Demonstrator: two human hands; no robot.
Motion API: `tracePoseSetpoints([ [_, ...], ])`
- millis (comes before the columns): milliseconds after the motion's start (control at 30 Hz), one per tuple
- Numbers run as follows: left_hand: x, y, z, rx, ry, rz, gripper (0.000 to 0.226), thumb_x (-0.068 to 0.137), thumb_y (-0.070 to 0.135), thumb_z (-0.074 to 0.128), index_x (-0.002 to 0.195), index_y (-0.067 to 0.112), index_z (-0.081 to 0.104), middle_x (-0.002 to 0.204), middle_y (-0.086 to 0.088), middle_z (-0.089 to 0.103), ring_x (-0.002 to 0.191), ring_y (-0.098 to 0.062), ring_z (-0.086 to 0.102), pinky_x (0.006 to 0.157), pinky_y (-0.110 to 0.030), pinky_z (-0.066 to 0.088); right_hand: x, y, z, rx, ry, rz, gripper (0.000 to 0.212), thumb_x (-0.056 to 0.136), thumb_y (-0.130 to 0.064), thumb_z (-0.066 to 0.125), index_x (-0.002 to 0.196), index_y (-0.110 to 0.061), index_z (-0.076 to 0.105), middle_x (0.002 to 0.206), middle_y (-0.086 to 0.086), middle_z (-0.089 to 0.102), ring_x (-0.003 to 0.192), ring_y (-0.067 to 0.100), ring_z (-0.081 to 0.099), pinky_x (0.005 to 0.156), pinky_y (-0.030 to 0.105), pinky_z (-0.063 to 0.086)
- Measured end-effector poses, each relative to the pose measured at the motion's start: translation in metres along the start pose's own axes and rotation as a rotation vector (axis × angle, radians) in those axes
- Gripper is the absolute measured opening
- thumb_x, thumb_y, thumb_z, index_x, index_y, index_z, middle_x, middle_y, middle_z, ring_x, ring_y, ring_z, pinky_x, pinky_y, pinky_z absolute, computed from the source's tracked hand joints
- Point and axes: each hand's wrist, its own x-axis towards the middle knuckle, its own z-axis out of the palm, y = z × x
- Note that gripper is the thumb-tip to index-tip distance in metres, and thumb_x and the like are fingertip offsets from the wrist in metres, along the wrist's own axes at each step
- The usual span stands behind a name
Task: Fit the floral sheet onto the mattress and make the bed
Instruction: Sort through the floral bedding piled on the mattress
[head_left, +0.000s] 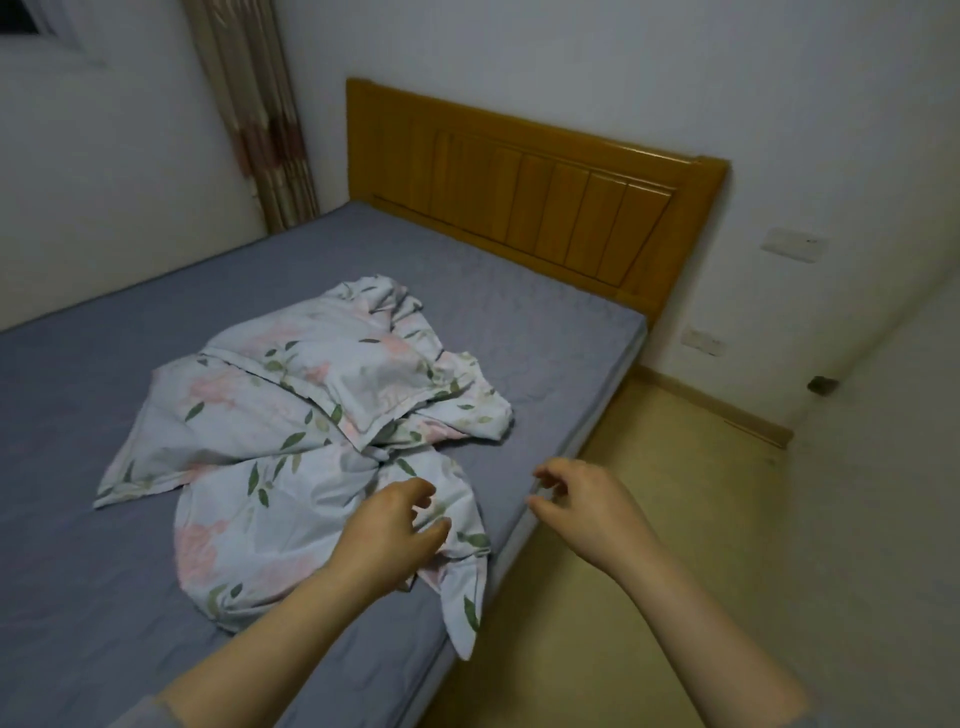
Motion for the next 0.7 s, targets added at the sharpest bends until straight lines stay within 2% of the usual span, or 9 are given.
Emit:
tracePoseSetpoints([
  [333, 0.097, 0.024, 0.013, -0.028, 0.106, -0.175, 0.047, 0.084, 0.042, 0.061, 0.126, 0.023, 0.054, 0.117, 0.008, 0.062, 0.101, -0.010, 0.060, 0.085, -0.026, 0.049, 0.128, 0.036, -0.026, 0.044, -0.108, -0.153, 0.039, 0.087, -0.035, 0.061, 0.122, -0.018, 0.058, 0.116, -0.001, 0.063, 0.104, 0.015, 0.058, 0.084, 0.026, 0.046],
  [500, 0.165, 0.026, 0.025, -0.062, 0.141, -0.229, 0.043, 0.085, 0.041, 0.061, 0.123, 0.022, 0.055, 0.117, 0.007, 0.062, 0.100, -0.010, 0.060, 0.084, -0.025, 0.048, 0.200, 0.053, -0.034, 0.046, -0.138, -0.208, 0.035, 0.086, -0.033, 0.062, 0.118, -0.018, 0.061, 0.110, 0.000, 0.066, 0.098, 0.017, 0.060, 0.083, 0.032, 0.050],
  [700, 0.260, 0.027, 0.035, -0.150, 0.148, -0.295, 0.044, 0.083, 0.039, 0.063, 0.122, 0.021, 0.056, 0.117, 0.005, 0.063, 0.099, -0.012, 0.061, 0.084, -0.025, 0.049, 0.302, 0.071, -0.043, -0.009, -0.204, -0.220, 0.039, 0.087, -0.038, 0.061, 0.121, -0.021, 0.059, 0.112, -0.003, 0.064, 0.098, 0.012, 0.059, 0.083, 0.025, 0.048],
])
